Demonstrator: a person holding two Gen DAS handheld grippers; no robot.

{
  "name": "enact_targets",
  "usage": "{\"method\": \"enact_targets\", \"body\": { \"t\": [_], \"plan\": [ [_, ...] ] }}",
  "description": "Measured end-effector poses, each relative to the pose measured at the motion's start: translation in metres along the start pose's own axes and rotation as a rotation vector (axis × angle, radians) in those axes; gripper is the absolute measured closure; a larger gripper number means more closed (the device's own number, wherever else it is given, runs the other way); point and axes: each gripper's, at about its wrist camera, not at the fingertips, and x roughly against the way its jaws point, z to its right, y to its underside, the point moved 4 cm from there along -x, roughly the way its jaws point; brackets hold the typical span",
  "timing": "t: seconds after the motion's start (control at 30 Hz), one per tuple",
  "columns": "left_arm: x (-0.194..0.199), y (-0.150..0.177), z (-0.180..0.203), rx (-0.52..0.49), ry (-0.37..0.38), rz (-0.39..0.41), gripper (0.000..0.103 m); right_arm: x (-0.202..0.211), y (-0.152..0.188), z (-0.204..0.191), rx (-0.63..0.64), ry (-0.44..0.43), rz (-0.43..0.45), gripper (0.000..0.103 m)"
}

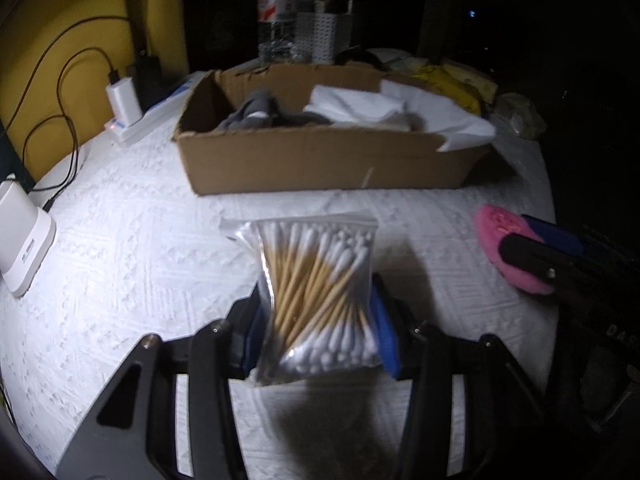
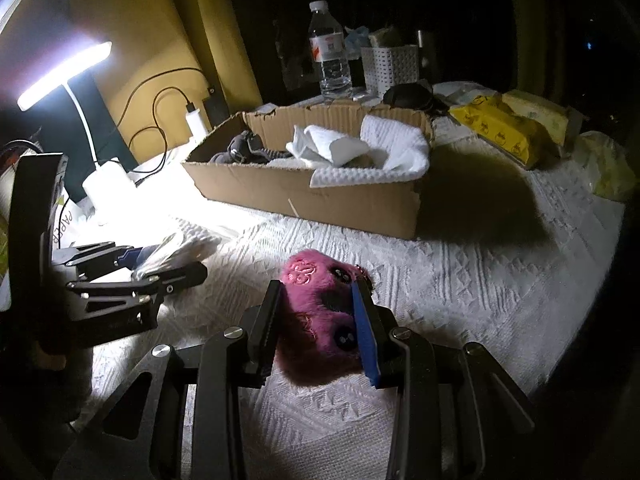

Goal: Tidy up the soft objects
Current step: 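Carry the cotton swab bag and pink plush toy over the box with both tools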

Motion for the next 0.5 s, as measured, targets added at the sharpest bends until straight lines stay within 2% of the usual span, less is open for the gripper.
{"method": "enact_targets", "body": {
  "t": [0.5],
  "plan": [
    [0.013, -0.022, 0.021, -0.016, 0.027, 0.050, 0.055, 0.012, -0.025, 0.016, 0.005, 0.016, 0.054, 0.067]
  ]
}}
